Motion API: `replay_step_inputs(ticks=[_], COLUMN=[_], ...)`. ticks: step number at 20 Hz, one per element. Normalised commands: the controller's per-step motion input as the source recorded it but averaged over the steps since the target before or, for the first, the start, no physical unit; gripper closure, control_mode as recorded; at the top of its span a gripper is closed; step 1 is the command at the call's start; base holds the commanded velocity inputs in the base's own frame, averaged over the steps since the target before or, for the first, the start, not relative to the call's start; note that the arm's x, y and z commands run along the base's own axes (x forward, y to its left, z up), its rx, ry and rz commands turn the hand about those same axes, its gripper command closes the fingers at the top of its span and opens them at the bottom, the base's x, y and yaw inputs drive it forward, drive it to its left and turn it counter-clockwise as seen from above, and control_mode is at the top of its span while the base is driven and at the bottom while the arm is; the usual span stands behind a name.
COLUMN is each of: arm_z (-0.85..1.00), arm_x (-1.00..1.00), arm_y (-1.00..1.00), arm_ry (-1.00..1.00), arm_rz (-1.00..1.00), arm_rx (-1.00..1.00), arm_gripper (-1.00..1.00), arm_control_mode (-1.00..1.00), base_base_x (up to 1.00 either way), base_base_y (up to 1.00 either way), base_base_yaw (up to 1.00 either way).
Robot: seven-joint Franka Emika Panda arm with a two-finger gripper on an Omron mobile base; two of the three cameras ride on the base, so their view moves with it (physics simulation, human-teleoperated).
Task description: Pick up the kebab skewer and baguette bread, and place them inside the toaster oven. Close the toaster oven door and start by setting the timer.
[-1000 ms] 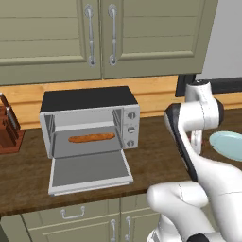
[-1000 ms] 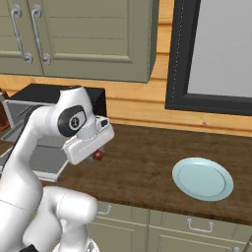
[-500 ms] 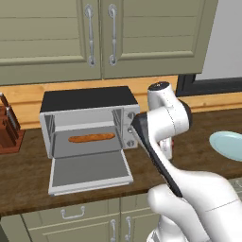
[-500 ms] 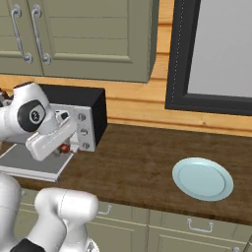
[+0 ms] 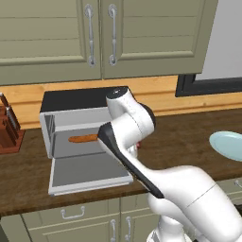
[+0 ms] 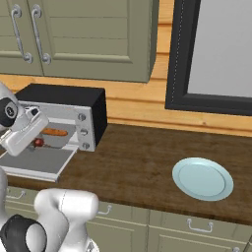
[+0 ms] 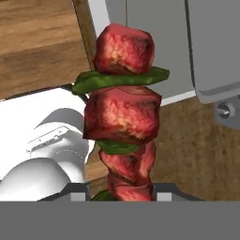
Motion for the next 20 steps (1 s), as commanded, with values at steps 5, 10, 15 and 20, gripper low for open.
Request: replay_step_inputs(ticks=[5,10,15,20], arm_z=[0.0,-0.3,-0.55,-0.39], arm_x=[0.77,0.6,0.52,0.27], arm_y=[1.0,0.7,0.08,-0.01], arm_ry=[0.0,0.0,-0.02,0.0], arm_rz=[0.14,0.15,0.07,0.01], arm_rx=[0.0,0.01,0.0,0.01], arm_gripper=[1.0,1.0,1.0,1.0], arm_control_mode=[-1.0,-1.0,-1.0,-1.0], base_base_x=[0.0,0.0,0.0,0.0], base_base_y=[0.0,0.0,0.0,0.0], base_base_yaw=[0.0,0.0,0.0,0.0])
